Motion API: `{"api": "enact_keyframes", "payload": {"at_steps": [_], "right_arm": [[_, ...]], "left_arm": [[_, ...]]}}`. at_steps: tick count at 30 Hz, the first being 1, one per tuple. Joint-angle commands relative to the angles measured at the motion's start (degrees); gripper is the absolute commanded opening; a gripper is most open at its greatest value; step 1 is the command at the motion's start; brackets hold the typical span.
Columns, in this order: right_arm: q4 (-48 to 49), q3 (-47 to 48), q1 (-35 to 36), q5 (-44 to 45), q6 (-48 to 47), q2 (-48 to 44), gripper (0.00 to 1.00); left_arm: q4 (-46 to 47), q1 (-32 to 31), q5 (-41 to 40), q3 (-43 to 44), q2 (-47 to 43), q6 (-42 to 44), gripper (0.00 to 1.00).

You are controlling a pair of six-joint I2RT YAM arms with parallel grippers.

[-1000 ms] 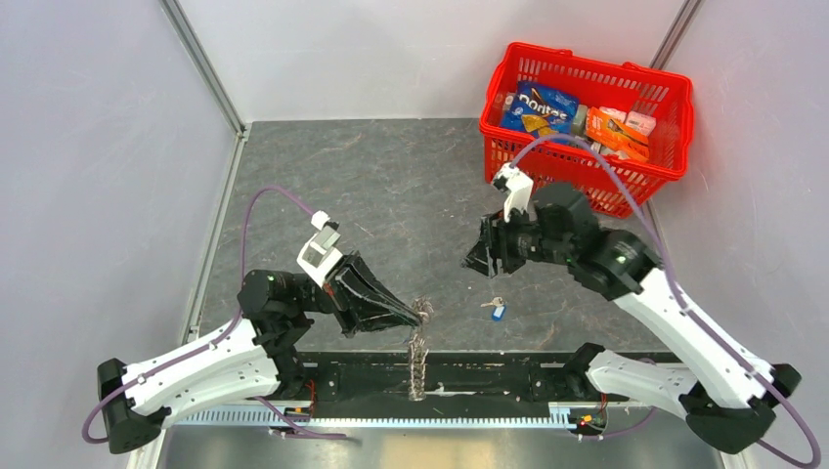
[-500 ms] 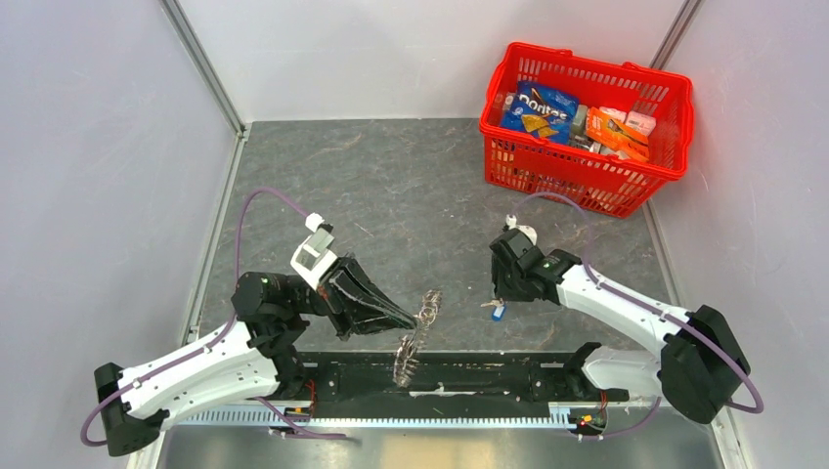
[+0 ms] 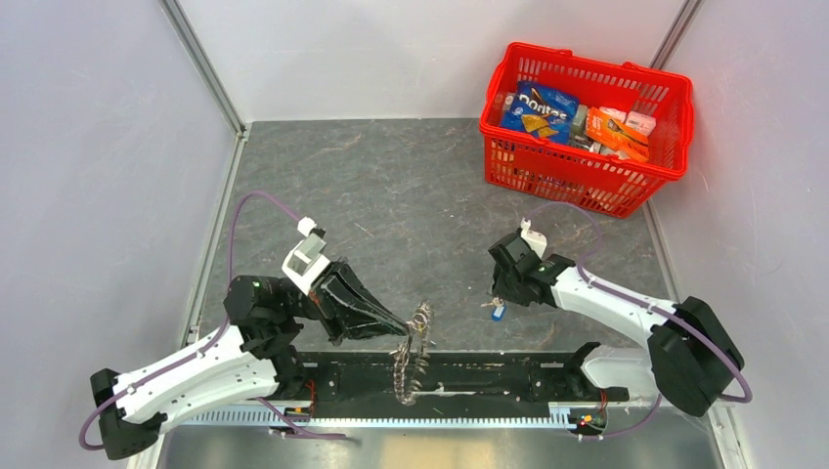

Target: Put the keys on the keyring

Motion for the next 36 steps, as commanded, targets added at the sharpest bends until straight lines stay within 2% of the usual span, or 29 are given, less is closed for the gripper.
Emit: {"api": "enact_keyframes", "payload": {"at_steps": [1, 14, 24, 32, 36], "right_arm": [[1.5, 0.7, -0.2, 2.8, 4.6, 1.9, 0.54], [0.6, 0.2, -0.2, 0.9, 8.5, 4.7, 0.51], [-0.7, -0.9, -0.2, 1.8, 9.9, 4.3, 0.41], [-2.9, -0.5, -0.3, 3.3, 9.9, 2.7, 0.17], [-3.4, -0.4, -0.3, 3.3, 9.8, 2.3, 0.00]], "left_arm": [[2.3, -0.1, 0.1, 0.1, -1.0, 1.5, 0.02], [0.3, 0.0, 0.4, -0.8, -3.0, 2.5, 0.02], [-1.0, -0.1, 0.4, -1.5, -3.9, 4.2, 0.02], [-2.7, -0.1, 0.7, -1.1, -4.1, 5.8, 0.02], [-3.2, -0.1, 0.6, -1.3, -4.3, 6.2, 0.02]]}}
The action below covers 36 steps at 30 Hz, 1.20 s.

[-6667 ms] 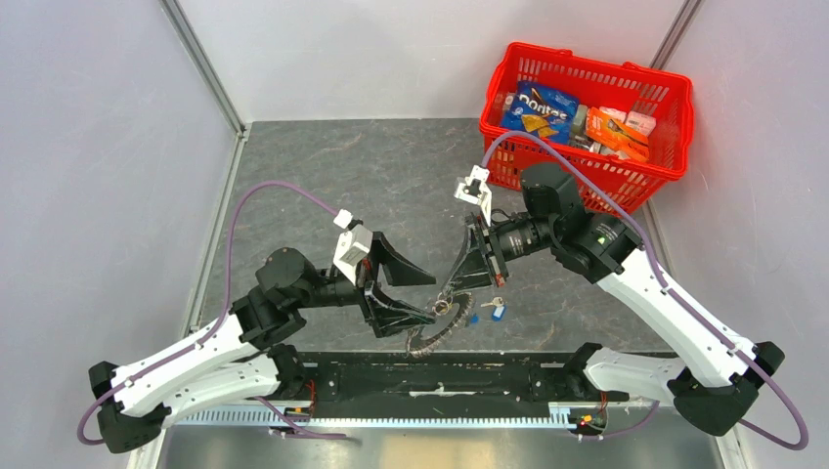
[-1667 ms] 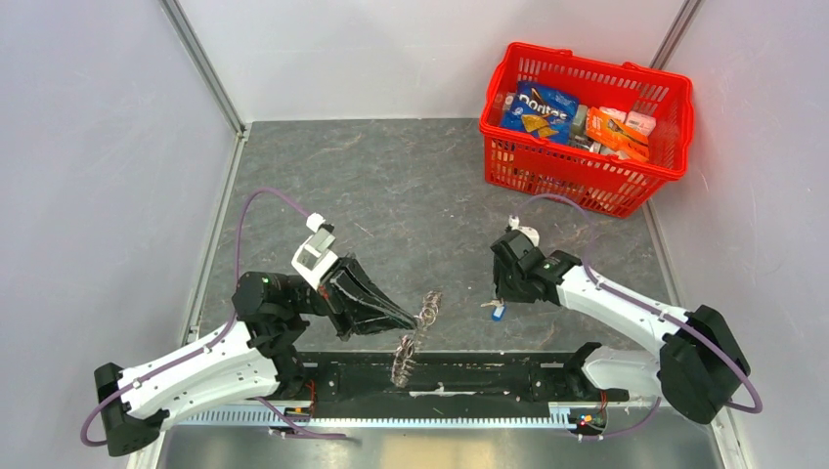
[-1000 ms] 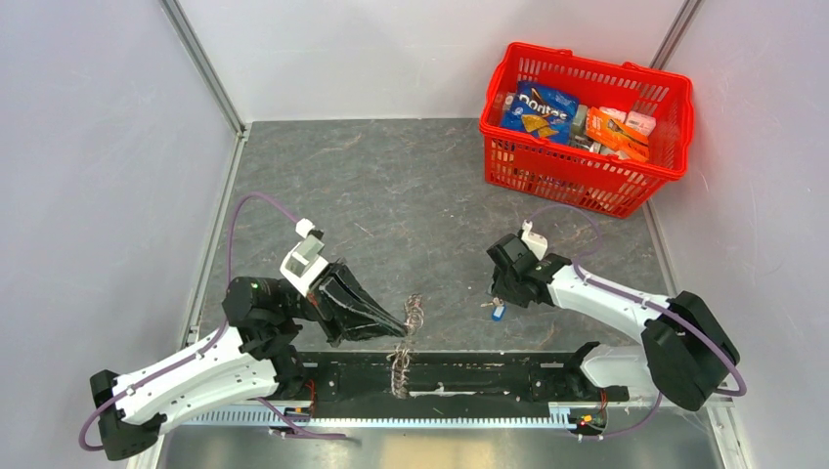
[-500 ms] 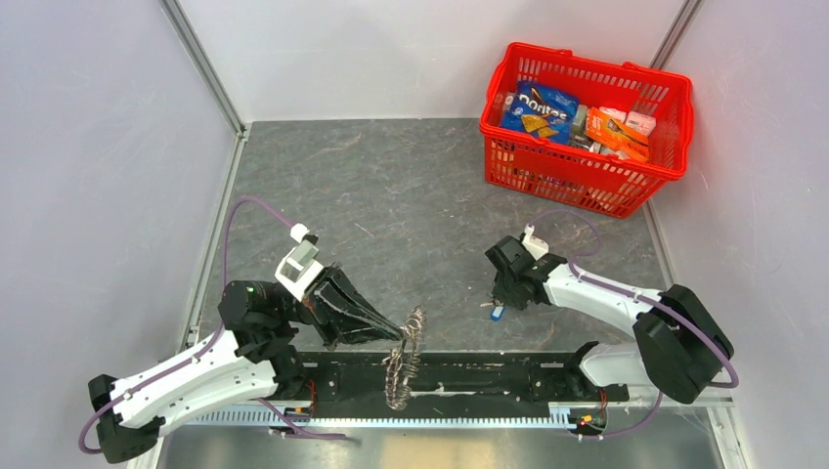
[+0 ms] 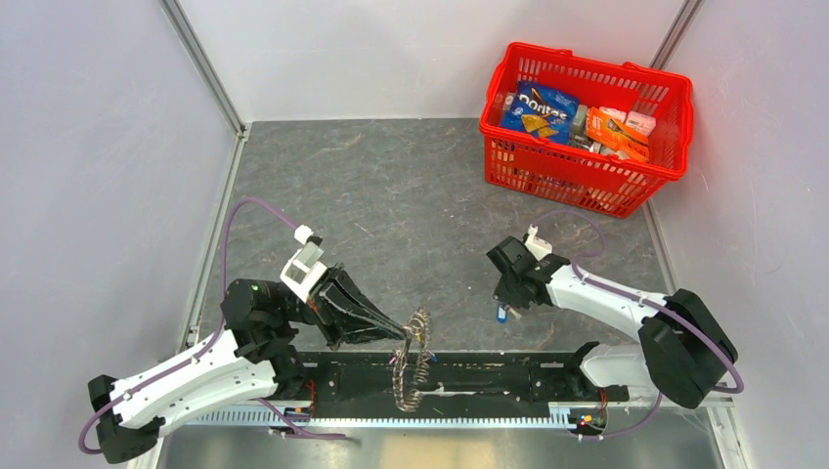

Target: Put the keys on the keyring

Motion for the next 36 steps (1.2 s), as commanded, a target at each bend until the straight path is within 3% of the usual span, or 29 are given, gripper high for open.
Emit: {"api": "enact_keyframes", "payload": {"at_steps": [1, 10, 16, 21, 26, 33, 36], "right_arm": [[-2.0, 0.2, -0.2, 2.4, 0.7, -1.4, 0.00], [-6.1, 5.9, -0.2, 0.8, -7.1, -11.8, 0.00], [-7.6, 12.9, -0.2, -5.4, -20.6, -21.7, 0.00], [-5.7, 21.0, -0.2, -21.5, -32.0, -24.4, 0.00], [-9.4, 32.1, -0.2, -39.4, -40.5, -22.4, 0.00], [-11.8, 40.7, -0.2, -63.0, -55.5, -21.6, 0.00], [-13.5, 44.7, -0.2, -69.4, -61.6, -20.7, 0.00]], "left_arm": [[1.2, -0.1, 0.3, 0.3, -1.1, 2.7, 0.02], [0.9, -0.1, -0.5, 1.2, -1.5, 1.6, 0.02], [0.9, -0.1, -1.1, 2.6, -2.0, 0.9, 0.02], [2.0, -0.1, -1.7, 4.0, -1.0, -0.4, 0.02], [3.9, -0.1, -2.4, 4.9, 0.9, -2.3, 0.02], [6.9, -0.1, -3.0, 6.3, 4.4, -5.2, 0.02], [7.7, -0.1, -3.3, 7.0, 5.5, -6.1, 0.02]]}}
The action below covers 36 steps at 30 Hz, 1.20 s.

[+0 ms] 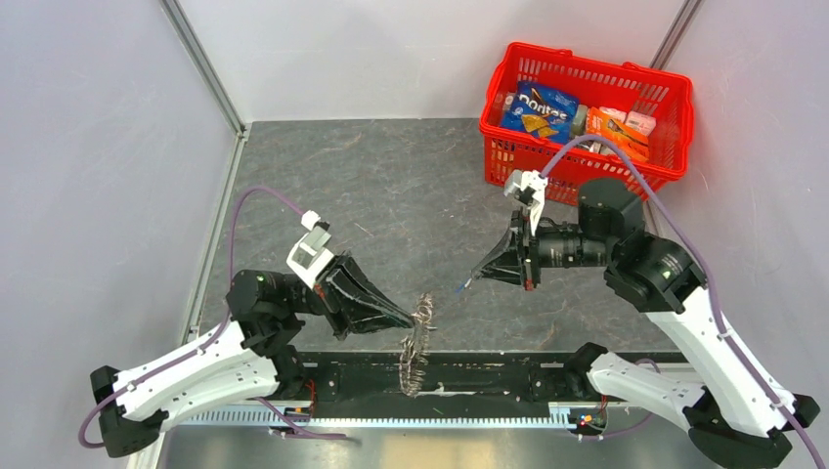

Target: Put the keys on the keyring

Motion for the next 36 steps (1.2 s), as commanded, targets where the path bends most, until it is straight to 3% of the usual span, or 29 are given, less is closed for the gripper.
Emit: {"api": "enact_keyframes", "payload": {"at_steps": [1, 4, 10, 36], "right_arm": [[-3.8, 7.5, 0.0, -17.0, -14.6, 1.1, 0.00], [-7.9, 11.1, 0.0, -20.5, -20.3, 2.7, 0.00], [-7.2, 11.9, 0.1, -25.9, -23.7, 2.7, 0.00], [10.1, 14.5, 1.9, -22.3, -11.5, 6.4, 0.00]], "left_arm": [[5.5, -0.1, -1.9, 3.6, 1.4, -3.7, 0.02], [5.7, -0.1, -2.3, 4.4, 2.4, -4.1, 0.02], [5.8, -0.1, -3.1, 6.0, 4.8, -5.2, 0.02], [10.9, -0.1, -16.4, 4.8, 10.2, -9.7, 0.02]]}}
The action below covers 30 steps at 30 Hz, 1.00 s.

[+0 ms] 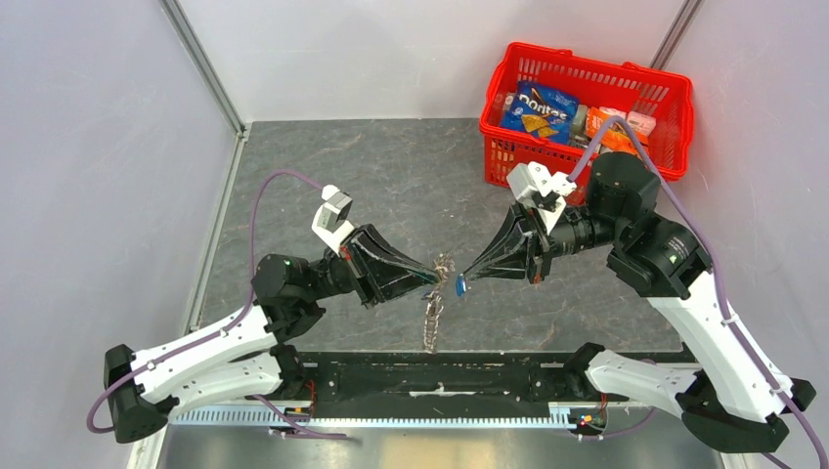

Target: Put the keys on the keyring

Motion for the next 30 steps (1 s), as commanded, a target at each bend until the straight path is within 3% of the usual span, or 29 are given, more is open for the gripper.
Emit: {"api": "enact_keyframes", "payload": {"at_steps": [1, 30], "right_arm": [[5.0, 2.8, 0.8, 0.6, 2.3, 0.3, 0.00], [6.6, 5.3, 5.6, 7.8, 3.9, 2.7, 0.00]], "left_arm": [[5.6, -0.1, -3.9, 1.4, 0.5, -2.9, 0.02], [9.0, -0.1, -5.7, -0.1, 0.5, -5.6, 0.02]]}}
